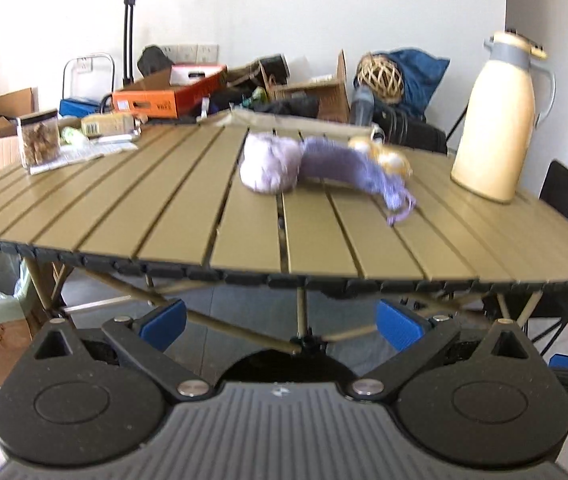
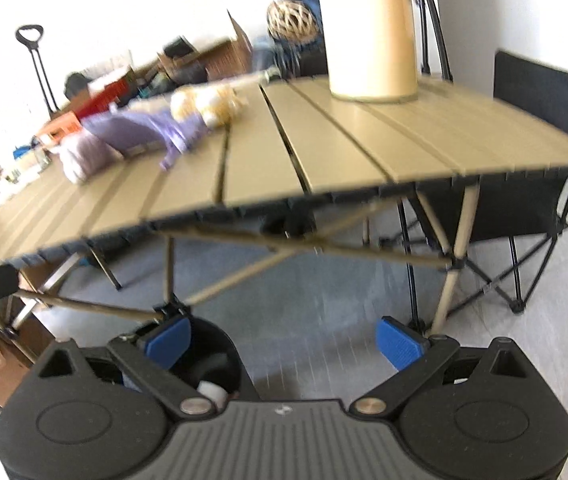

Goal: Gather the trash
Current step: 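Raise both open tools from the bin back toward the table, then close the left tool on the lilac fuzzy sock while the right tool grasps the purple knit scarf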

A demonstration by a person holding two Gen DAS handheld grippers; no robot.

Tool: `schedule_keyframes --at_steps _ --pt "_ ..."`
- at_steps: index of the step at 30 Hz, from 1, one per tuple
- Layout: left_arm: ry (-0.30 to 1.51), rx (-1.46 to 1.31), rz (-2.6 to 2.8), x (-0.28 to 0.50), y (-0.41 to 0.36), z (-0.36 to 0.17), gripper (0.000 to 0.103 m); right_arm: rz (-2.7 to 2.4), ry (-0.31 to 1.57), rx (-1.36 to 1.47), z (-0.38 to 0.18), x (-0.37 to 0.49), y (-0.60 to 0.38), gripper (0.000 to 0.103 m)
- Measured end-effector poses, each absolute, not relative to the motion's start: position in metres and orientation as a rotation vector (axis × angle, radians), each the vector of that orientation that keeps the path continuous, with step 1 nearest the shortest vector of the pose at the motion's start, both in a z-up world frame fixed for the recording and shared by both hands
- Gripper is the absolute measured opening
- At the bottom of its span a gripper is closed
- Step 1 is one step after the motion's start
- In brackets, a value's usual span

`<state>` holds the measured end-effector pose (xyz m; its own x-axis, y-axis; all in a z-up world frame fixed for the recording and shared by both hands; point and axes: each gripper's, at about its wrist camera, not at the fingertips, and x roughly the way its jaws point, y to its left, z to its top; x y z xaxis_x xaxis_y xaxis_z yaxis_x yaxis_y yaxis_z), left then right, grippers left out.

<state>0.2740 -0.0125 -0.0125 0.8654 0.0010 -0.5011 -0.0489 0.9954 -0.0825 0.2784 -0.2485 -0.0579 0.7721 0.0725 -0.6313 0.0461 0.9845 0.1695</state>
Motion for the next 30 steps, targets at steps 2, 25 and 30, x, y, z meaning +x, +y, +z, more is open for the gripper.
schedule_keyframes --at_steps 2,25,30 --pt "0.492 -0.099 0.027 0.272 -0.01 -0.003 0.103 0.027 0.638 0.176 -0.044 0.272 -0.247 0.1" --pt "0.372 -0.196 0.111 0.364 0.038 0.051 0.103 0.14 0.419 0.012 0.019 0.39 -0.177 0.099" --pt "0.406 -0.194 0.11 0.392 0.044 0.046 0.103 0.117 0.443 -0.009 0.015 0.431 -0.162 0.098"
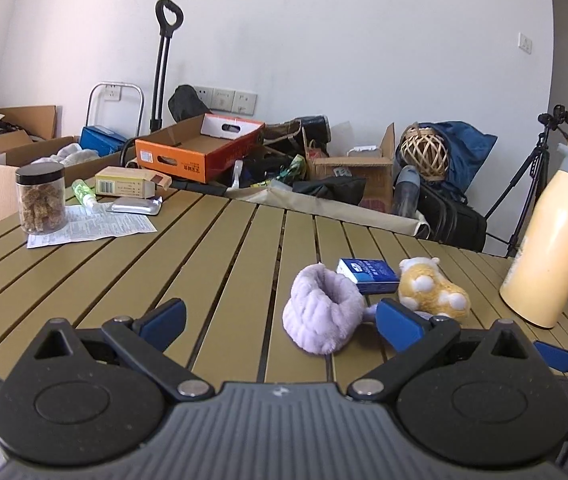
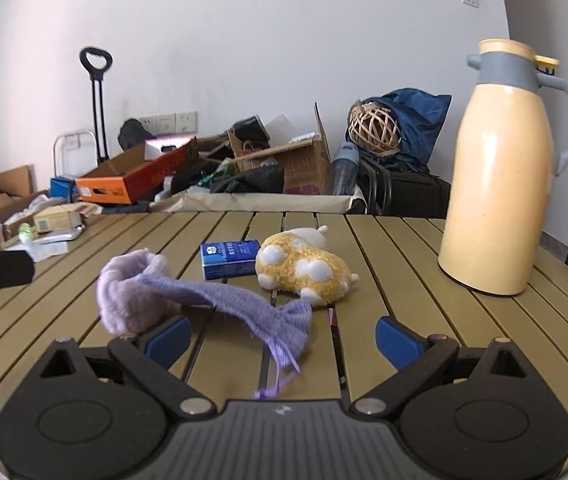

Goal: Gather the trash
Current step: 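Close the left tool on the lilac fuzzy sock while the right tool grasps the purple knit scarf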

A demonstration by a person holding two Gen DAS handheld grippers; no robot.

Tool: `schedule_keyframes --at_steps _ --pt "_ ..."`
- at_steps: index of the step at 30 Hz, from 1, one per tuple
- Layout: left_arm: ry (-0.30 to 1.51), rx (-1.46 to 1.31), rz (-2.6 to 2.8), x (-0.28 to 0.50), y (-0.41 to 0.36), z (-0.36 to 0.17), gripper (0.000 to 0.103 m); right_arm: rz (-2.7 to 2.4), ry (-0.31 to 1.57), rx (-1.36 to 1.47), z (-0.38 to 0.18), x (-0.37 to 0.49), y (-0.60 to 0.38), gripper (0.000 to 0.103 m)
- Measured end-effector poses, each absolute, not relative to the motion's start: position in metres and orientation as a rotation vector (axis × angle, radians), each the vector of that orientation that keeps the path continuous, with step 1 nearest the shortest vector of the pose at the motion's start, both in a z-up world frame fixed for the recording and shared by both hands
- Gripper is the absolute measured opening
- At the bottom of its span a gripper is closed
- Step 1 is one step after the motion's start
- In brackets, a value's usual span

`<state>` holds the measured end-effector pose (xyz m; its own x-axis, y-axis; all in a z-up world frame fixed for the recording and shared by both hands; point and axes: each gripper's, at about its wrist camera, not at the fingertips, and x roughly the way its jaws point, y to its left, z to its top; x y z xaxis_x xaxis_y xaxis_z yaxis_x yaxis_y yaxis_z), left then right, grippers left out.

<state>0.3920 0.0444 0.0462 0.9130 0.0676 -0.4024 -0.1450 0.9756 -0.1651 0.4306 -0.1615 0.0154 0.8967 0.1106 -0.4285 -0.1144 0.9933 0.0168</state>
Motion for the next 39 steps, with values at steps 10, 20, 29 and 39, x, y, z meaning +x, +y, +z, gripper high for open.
schedule_keyframes --at_steps 10,20,29,39 --pt "0.459 -0.167 0.117 0.441 0.056 0.042 0.103 0.091 0.544 -0.03 0.001 0.491 -0.144 0.089" --pt "0.493 -0.203 0.129 0.459 0.065 0.034 0.103 0.074 0.585 -0.048 -0.011 0.513 -0.133 0.063" --pt "0.494 -0.215 0.131 0.459 0.066 0.033 0.103 0.046 0.586 -0.034 -0.014 0.516 -0.136 0.047" --pt "0.492 -0.219 0.123 0.46 0.064 0.032 0.103 0.03 0.539 -0.044 -0.012 0.507 -0.145 0.026"
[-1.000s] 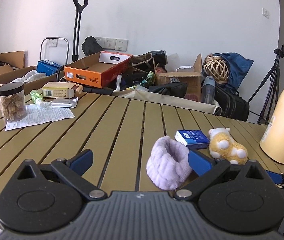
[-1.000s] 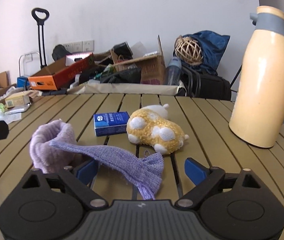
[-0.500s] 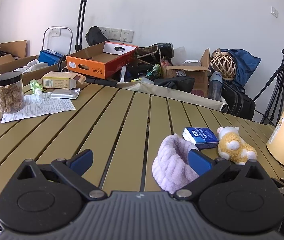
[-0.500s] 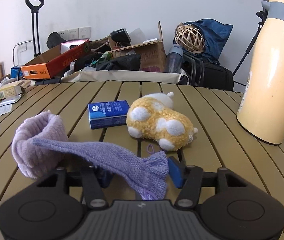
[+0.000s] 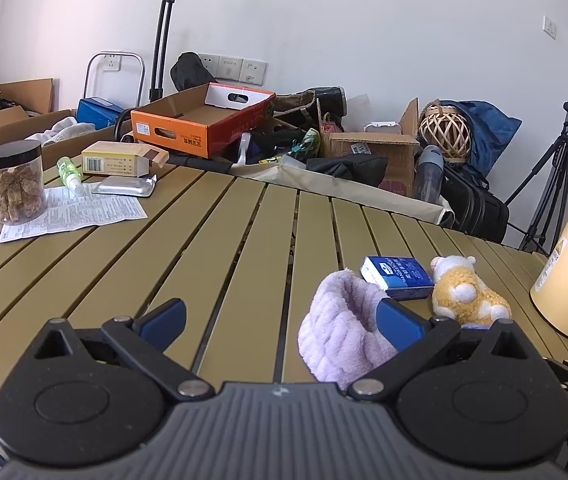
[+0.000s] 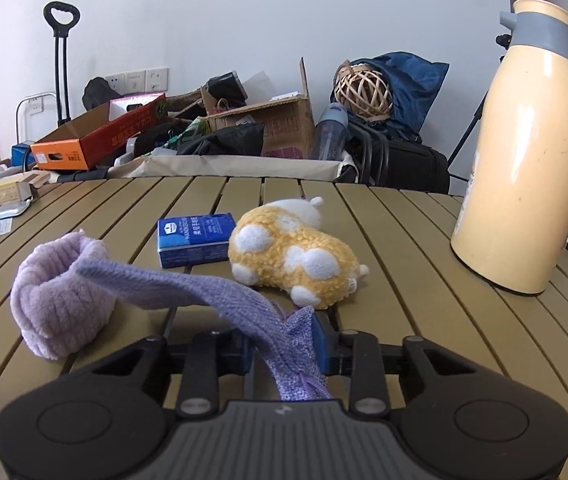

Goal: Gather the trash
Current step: 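Close the left tool on the lilac fuzzy sock while the right tool grasps the purple knit scarf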

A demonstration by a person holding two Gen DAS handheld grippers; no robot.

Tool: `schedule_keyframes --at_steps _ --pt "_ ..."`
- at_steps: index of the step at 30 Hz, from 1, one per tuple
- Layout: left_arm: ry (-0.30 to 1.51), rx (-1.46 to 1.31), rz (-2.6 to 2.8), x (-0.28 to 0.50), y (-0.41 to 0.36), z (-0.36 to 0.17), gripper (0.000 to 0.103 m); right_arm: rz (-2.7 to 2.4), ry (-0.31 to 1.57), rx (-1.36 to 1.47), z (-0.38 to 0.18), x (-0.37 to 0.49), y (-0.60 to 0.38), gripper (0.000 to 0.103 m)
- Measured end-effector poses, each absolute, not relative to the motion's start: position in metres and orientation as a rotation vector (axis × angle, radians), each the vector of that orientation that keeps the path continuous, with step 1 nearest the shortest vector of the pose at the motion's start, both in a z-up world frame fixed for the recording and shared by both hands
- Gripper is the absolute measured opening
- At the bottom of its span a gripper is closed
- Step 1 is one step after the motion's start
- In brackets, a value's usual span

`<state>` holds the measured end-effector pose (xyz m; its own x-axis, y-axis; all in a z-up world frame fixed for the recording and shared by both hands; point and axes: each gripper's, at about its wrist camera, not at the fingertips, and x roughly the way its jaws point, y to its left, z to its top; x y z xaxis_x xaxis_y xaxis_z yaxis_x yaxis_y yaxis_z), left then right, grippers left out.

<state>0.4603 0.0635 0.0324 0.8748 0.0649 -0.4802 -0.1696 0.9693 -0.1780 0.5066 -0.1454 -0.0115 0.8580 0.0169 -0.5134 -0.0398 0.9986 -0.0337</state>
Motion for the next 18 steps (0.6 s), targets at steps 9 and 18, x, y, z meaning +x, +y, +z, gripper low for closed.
schedule_keyframes --at_steps 9,18 --pt "0.493 -0.231 0.112 0.467 0.049 0.03 0.103 -0.015 0.431 -0.037 0.003 0.487 -0.163 0.023" --pt "0.511 -0.254 0.094 0.482 0.032 0.022 0.103 -0.086 0.34 0.027 0.012 0.47 -0.201 0.023"
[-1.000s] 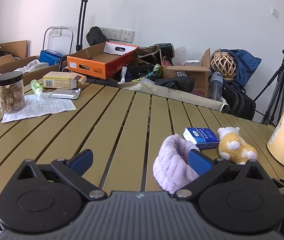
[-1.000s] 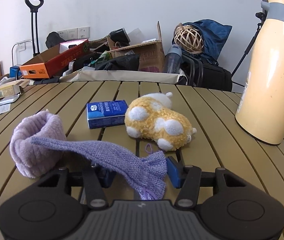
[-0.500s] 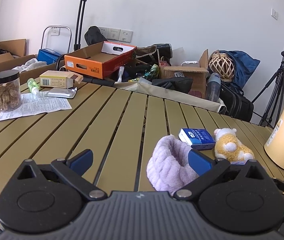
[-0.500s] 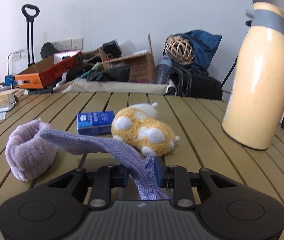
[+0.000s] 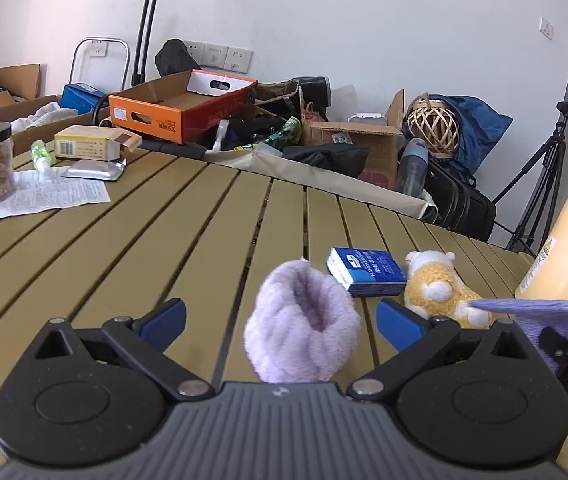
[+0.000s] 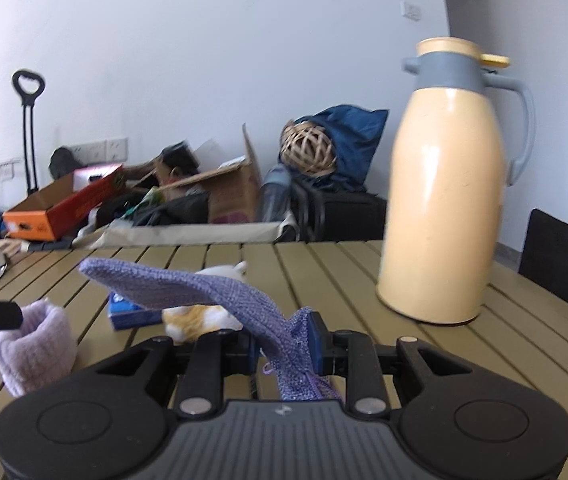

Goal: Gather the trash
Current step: 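Close the left tool on the lilac fuzzy sock while the right tool grasps the purple knit scarf, then lift the lilac sock and purple scarf off the table toward the black bin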

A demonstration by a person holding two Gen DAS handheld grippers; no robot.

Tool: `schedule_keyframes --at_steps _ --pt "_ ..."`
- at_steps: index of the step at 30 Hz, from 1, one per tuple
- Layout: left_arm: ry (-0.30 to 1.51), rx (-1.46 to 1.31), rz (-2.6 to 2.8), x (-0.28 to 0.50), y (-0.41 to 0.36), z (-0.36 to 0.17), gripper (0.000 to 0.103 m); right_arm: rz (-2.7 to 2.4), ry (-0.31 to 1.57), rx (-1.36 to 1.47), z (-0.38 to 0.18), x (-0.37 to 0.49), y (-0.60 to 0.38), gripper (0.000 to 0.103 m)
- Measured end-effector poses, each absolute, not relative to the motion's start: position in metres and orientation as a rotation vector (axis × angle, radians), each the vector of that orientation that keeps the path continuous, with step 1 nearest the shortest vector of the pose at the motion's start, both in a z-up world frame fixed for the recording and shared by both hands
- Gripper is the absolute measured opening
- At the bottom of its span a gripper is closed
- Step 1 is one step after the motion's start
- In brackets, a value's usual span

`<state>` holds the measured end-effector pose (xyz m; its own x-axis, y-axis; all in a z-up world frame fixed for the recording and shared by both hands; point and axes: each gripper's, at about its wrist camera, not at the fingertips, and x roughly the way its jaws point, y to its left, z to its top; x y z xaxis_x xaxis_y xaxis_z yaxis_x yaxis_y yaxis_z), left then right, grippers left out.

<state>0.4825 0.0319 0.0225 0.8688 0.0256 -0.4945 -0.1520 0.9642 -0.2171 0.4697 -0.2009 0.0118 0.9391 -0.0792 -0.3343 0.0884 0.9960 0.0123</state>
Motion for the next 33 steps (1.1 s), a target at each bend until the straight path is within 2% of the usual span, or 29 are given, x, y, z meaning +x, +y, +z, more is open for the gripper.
schedule_keyframes --at_steps 19,27,29,33 --pt "0.615 -0.232 0.177 0.525 0.007 -0.007 0.101 -0.156 0.3 0.079 0.011 0.455 -0.25 0.023" --pt "0.627 -0.222 0.18 0.528 0.006 -0.011 0.067 -0.15 0.296 0.072 0.011 0.454 -0.249 0.023" --pt "0.622 -0.216 0.18 0.527 0.005 -0.011 0.052 -0.151 0.293 0.073 0.011 0.453 -0.25 0.023" --pt "0.607 -0.215 0.174 0.525 0.006 -0.01 0.039 -0.151 0.286 0.076 0.012 0.451 -0.251 0.023"
